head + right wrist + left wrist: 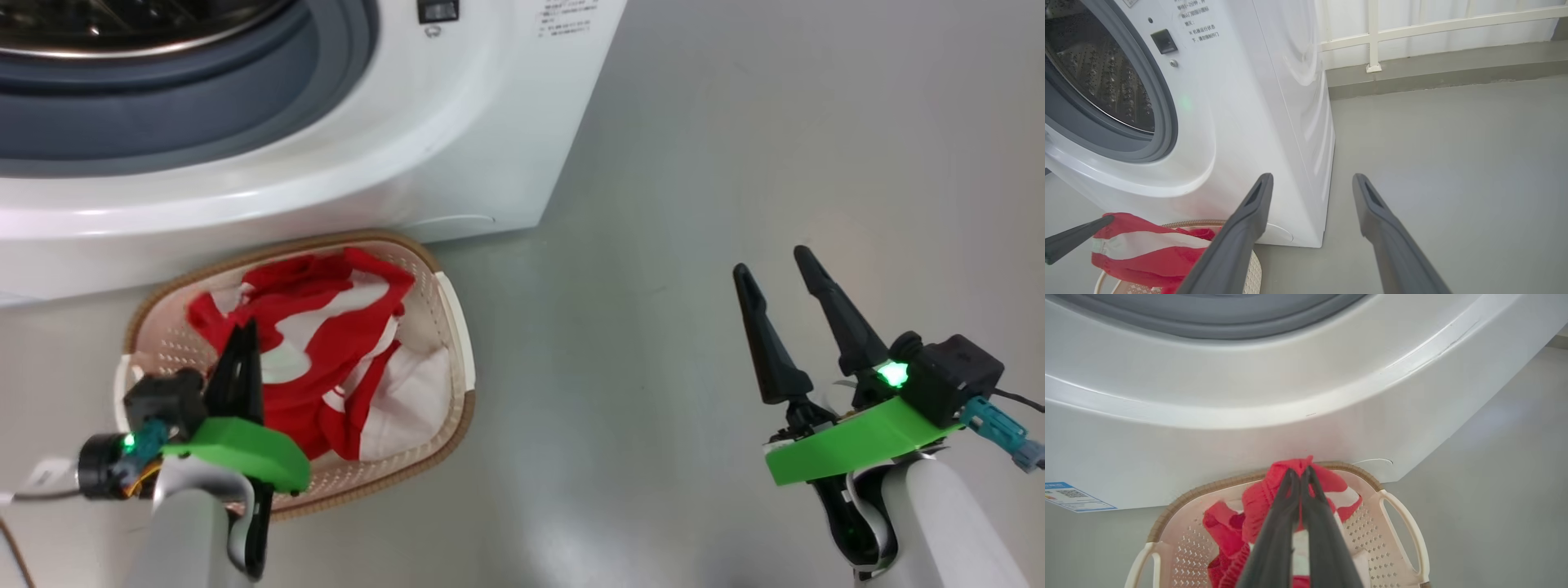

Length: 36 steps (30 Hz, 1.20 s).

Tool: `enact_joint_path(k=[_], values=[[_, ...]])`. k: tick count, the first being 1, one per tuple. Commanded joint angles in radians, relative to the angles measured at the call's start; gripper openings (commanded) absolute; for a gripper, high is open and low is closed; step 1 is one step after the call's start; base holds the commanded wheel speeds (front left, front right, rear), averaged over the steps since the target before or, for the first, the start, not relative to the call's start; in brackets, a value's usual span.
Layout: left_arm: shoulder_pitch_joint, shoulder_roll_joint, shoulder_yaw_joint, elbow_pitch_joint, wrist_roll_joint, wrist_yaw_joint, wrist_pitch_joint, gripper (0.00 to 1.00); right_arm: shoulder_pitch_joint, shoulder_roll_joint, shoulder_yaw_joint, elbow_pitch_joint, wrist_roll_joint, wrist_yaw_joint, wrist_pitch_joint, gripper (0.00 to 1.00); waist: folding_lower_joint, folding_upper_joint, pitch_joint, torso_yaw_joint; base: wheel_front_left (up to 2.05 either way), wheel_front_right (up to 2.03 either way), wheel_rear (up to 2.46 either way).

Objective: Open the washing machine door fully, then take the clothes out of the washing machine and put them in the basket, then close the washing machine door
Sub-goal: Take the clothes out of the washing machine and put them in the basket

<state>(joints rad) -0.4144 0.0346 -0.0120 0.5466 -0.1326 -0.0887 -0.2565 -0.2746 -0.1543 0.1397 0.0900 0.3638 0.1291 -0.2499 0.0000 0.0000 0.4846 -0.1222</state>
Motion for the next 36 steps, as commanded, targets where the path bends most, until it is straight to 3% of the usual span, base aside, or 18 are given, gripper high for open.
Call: enact_joint_path(k=[1,17,29,32,34,36], values=[[-0.036,0.028,0.017,0.033,0.018,-0.013,-0.005,0.00,-0.013,0.006,0.025,-0.026,0.000,0.002,-0.012,1.00,0.0000,0.0000,0.028,-0.016,0.00,0.00,0.00],[-0.269,0.072,0.015,0.545,0.033,-0.016,-0.005,0.00,-0.076,0.040,0.065,-0.021,0.009,0.002,-0.012,1.00,0.0000,0.0000,0.135,-0.084,0.00,0.00,0.00],[-0.375,0.113,0.009,0.708,0.028,0.008,-0.004,0.00,-0.106,0.056,0.086,-0.027,0.009,0.002,-0.012,1.00,0.0000,0.0000,0.210,-0.124,0.00,0.00,0.00],[-0.386,0.121,0.009,0.724,0.022,0.013,-0.001,0.46,-0.109,0.057,0.087,-0.029,0.008,0.002,-0.012,1.00,0.0000,0.0000,0.218,-0.127,0.00,0.00,0.00],[-0.391,0.124,0.009,0.729,0.018,0.015,-0.002,1.00,-0.111,0.056,0.086,-0.029,0.008,0.002,-0.012,1.00,0.0000,0.0000,0.221,-0.126,0.00,0.00,0.00],[-0.395,0.124,0.010,0.733,0.012,0.017,-0.002,1.00,-0.112,0.054,0.084,-0.028,0.007,0.002,-0.012,1.00,0.0000,0.0000,0.220,-0.123,0.00,0.00,0.00]])
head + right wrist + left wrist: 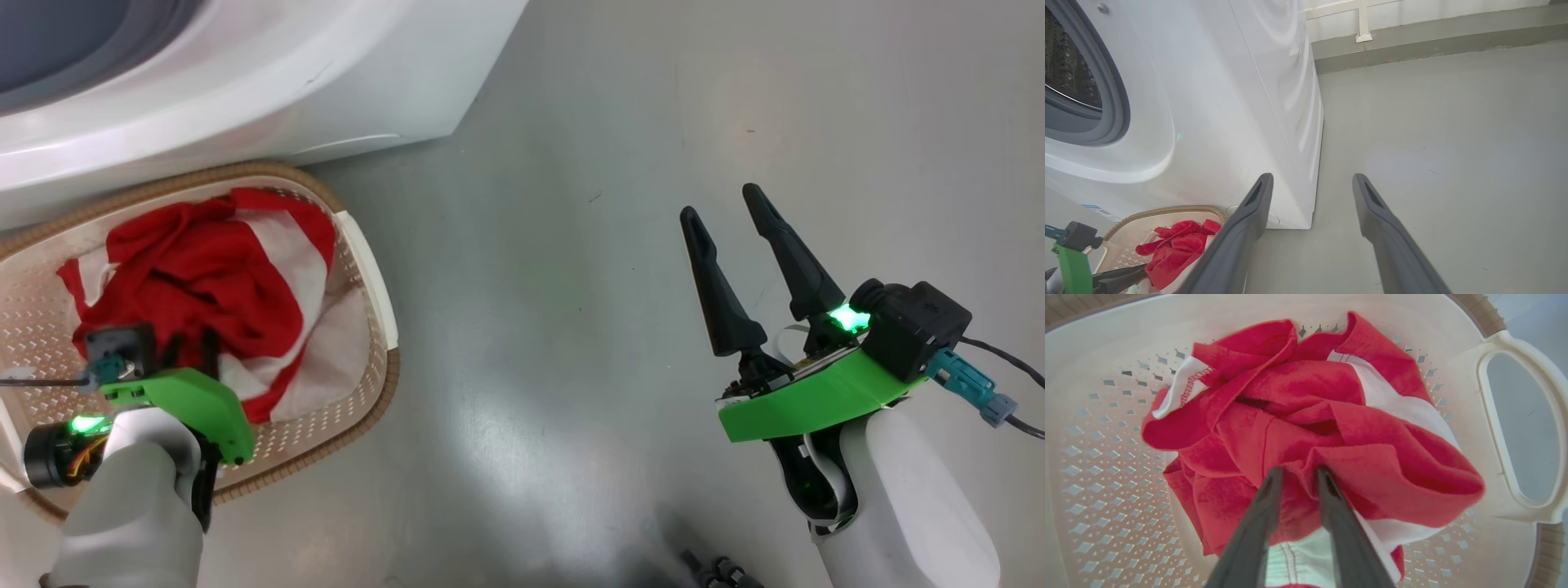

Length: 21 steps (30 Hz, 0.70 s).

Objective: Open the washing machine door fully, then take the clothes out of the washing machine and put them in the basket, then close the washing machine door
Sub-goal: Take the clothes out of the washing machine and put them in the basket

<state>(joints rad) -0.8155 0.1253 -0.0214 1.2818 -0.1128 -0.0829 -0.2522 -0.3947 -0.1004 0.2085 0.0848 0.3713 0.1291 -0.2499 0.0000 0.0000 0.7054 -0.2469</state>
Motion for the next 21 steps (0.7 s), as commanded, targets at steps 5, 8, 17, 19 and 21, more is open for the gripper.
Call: enact_joint_path(k=[5,8,17,19,21], values=[[0.005,0.032,0.027,0.002,-0.028,0.009,-0.008,1.00,0.005,-0.001,0.010,-0.017,-0.003,0.002,-0.012,1.00,0.0000,0.0000,-0.013,0.015,0.00,0.00,0.00],[0.010,0.028,0.032,0.003,-0.040,0.005,-0.009,1.00,0.008,-0.003,0.008,-0.015,-0.004,0.002,-0.012,1.00,0.0000,0.0000,-0.030,0.026,0.00,0.00,0.00],[0.060,0.018,0.055,-0.096,-0.073,-0.010,-0.009,1.00,0.029,-0.017,-0.006,-0.004,-0.005,0.002,-0.012,1.00,0.0000,0.0000,-0.091,0.059,0.00,0.00,0.00],[0.078,0.014,0.058,-0.134,-0.075,-0.014,-0.009,1.00,0.037,-0.022,-0.010,-0.001,-0.006,0.002,-0.012,1.00,0.0000,0.0000,-0.110,0.068,0.00,0.00,0.00],[0.100,0.009,0.064,-0.174,-0.077,-0.017,-0.009,1.00,0.047,-0.027,-0.013,0.001,-0.007,0.002,-0.012,1.00,0.0000,0.0000,-0.132,0.078,0.00,0.00,0.00]])
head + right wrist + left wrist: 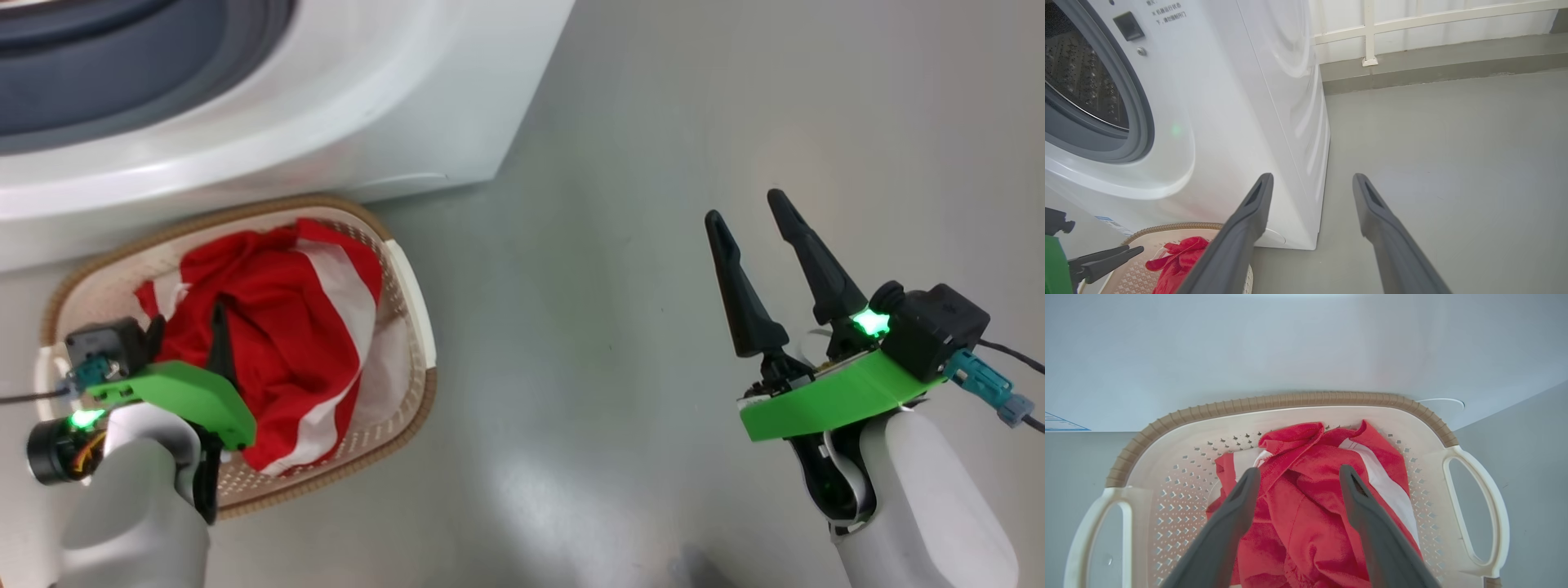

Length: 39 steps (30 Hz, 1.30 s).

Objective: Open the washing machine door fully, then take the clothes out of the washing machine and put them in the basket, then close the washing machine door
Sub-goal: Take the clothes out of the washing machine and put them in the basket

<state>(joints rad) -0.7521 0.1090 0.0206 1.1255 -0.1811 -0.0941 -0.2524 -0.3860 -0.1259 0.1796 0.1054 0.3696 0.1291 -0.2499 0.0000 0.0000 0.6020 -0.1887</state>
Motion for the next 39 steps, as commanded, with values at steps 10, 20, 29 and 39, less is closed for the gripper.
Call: enact_joint_path(k=[10,20,29,39], values=[[0.136,0.010,0.039,-0.201,0.020,-0.012,-0.009,1.00,0.075,-0.028,-0.003,-0.009,-0.007,0.002,-0.012,1.00,0.0000,0.0000,-0.128,0.059,0.00,0.00,0.00],[0.228,-0.010,0.071,-0.394,0.047,-0.024,-0.009,1.00,0.122,-0.052,-0.016,-0.001,-0.008,0.002,-0.012,1.00,0.0000,0.0000,-0.225,0.089,0.00,0.00,0.00],[0.326,-0.027,0.094,-0.577,0.061,-0.032,-0.009,1.00,0.170,-0.062,-0.031,0.003,-0.008,0.002,-0.012,1.00,0.0000,0.0000,-0.301,0.103,0.00,0.00,0.00],[0.449,-0.043,0.114,-0.754,0.072,-0.035,-0.009,1.00,0.222,-0.062,-0.050,0.004,-0.007,0.002,-0.012,1.00,0.0000,0.0000,-0.367,0.112,0.00,0.00,0.00]])
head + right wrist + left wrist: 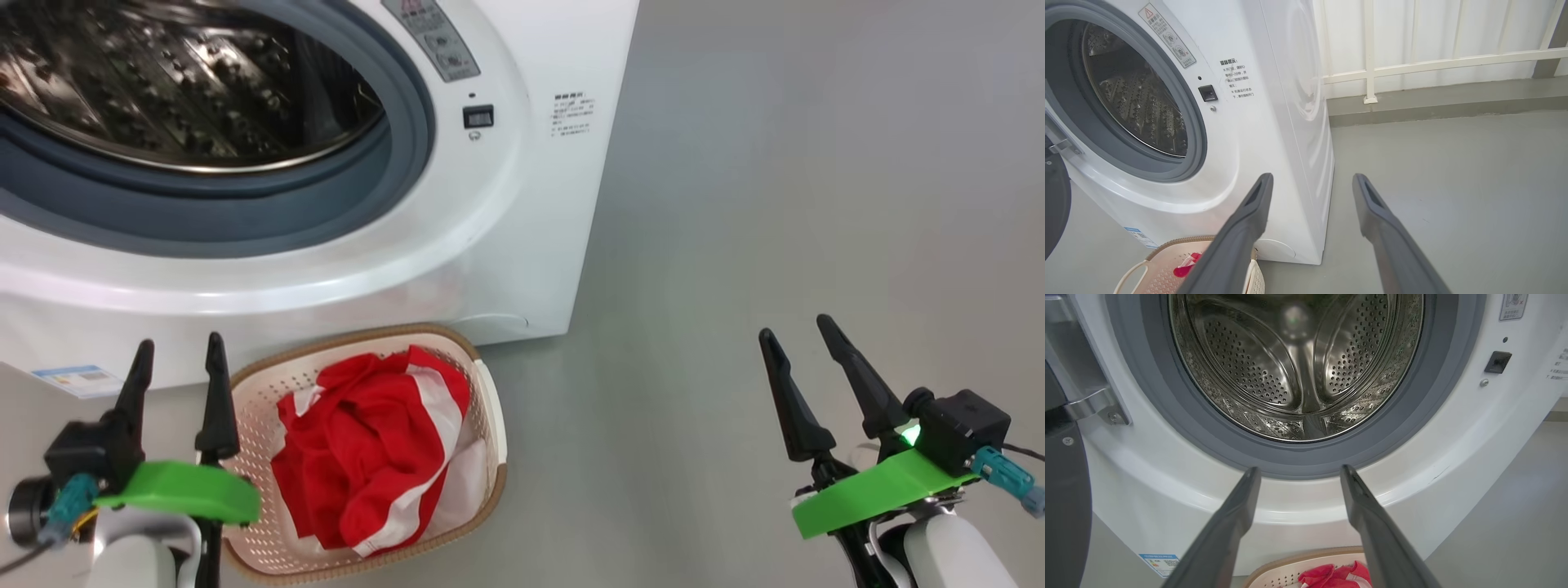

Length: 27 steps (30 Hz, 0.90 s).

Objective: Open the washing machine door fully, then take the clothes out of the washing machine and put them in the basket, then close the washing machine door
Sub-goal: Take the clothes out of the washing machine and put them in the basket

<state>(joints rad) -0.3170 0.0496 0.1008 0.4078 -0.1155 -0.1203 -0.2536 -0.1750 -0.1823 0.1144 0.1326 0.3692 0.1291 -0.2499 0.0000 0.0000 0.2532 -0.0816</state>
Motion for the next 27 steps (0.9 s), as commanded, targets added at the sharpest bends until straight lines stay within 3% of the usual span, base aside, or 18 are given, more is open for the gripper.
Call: enact_joint_path(k=[1,10,27], values=[[0.026,0.016,0.035,-0.050,0.006,-0.008,-0.008,1.00,0.015,-0.006,0.014,-0.023,-0.006,0.002,-0.012,1.00,0.0000,0.0000,-0.025,0.006,0.00,0.00,0.00],[0.132,0.008,0.048,-0.169,0.004,-0.010,-0.008,1.00,0.056,-0.015,0.006,-0.023,-0.002,0.002,-0.012,1.00,0.0000,0.0000,-0.082,0.012,0.00,0.00,0.00],[0.252,0.003,0.067,-0.256,-0.010,-0.010,-0.008,1.00,0.123,-0.023,-0.016,-0.028,-0.004,0.002,-0.012,1.00,0.0000,0.0000,-0.129,0.017,0.00,0.00,0.00]])
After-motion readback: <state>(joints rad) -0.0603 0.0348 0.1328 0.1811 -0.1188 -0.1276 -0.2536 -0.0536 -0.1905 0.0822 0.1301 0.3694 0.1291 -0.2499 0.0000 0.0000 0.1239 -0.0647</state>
